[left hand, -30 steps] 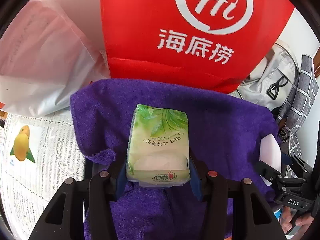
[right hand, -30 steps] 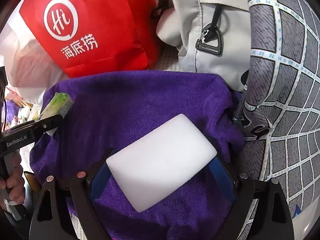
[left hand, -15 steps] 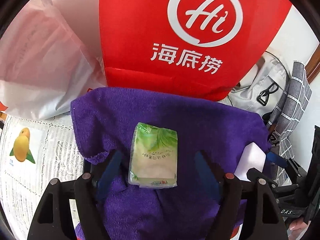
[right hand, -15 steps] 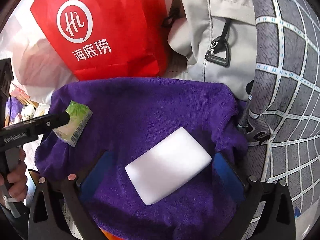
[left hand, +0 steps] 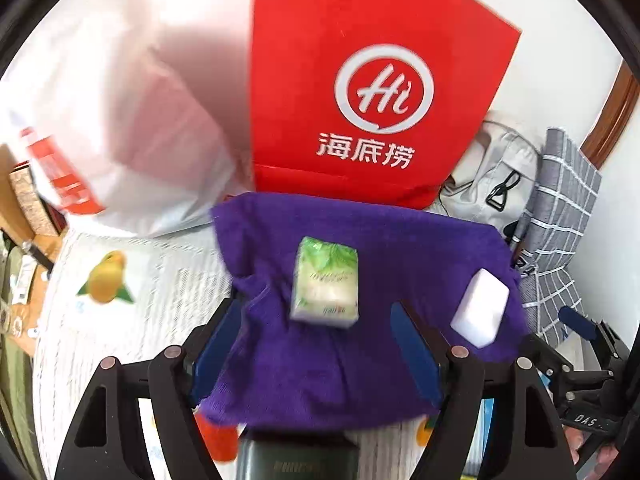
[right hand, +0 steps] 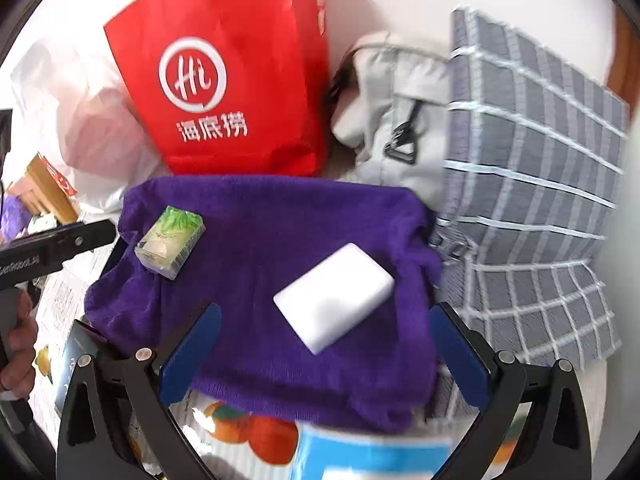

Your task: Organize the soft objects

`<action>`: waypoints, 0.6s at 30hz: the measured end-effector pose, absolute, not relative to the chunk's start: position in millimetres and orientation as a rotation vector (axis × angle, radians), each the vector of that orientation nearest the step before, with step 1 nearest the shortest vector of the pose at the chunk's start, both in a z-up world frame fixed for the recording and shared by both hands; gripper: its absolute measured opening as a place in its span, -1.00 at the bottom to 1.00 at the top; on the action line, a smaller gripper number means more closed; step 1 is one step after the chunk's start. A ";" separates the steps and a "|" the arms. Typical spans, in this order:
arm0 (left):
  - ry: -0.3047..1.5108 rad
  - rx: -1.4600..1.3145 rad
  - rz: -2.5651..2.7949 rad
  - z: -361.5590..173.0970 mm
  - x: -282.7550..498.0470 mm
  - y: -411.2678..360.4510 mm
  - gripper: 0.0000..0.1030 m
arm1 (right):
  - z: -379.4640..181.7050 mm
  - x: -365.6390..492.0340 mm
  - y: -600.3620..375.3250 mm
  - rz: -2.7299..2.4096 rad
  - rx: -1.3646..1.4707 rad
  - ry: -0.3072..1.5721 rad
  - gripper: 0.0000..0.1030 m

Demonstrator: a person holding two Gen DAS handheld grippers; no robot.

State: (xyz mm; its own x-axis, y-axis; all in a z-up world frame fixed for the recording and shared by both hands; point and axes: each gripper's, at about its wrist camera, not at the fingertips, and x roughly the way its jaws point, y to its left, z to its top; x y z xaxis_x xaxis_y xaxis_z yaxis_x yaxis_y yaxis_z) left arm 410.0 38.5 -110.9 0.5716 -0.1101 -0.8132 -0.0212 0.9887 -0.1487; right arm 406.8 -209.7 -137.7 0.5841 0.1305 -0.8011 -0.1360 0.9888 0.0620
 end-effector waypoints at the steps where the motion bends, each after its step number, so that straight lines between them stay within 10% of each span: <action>1: 0.951 -0.149 -0.049 -106.9 400.8 41.6 0.48 | -134.1 402.3 -213.6 0.163 0.011 0.928 0.98; 18: 0.859 -0.207 -0.072 -67.0 239.7 66.5 0.48 | -117.4 239.9 -226.4 0.192 0.072 0.887 0.98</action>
State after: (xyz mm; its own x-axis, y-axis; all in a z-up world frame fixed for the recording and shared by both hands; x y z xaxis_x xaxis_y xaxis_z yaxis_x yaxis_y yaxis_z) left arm 239.7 66.5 -67.0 0.6518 -0.1463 -0.7441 -0.0204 0.9775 -0.2101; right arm 239.9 -226.4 -117.4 0.6157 0.1963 -0.7631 -0.1367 0.9804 0.1419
